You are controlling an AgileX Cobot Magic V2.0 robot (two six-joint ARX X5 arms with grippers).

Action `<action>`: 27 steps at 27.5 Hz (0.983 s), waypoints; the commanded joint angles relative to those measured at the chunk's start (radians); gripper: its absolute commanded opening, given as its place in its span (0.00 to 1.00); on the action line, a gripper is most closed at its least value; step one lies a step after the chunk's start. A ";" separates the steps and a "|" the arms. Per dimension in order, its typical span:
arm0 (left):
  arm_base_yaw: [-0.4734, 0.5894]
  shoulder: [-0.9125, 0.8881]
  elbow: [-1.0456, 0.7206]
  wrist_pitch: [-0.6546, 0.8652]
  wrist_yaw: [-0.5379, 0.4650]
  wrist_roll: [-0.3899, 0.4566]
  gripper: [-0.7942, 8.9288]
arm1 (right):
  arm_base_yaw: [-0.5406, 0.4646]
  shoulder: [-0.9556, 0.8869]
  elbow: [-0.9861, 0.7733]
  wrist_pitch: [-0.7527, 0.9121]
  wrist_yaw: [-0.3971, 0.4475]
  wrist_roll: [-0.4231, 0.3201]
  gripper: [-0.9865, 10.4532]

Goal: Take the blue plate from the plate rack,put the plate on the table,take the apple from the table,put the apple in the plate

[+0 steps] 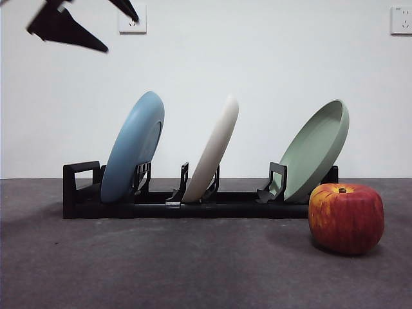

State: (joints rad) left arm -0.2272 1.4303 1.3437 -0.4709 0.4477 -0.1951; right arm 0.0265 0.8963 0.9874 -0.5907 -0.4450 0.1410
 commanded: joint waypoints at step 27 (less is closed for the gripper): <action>-0.080 0.301 0.118 -0.031 -0.056 0.069 0.07 | 0.001 0.000 0.003 0.003 -0.001 -0.008 0.44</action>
State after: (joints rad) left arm -0.3061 1.7290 1.4609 -0.5034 0.3889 -0.1390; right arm 0.0265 0.8963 0.9874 -0.5907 -0.4450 0.1410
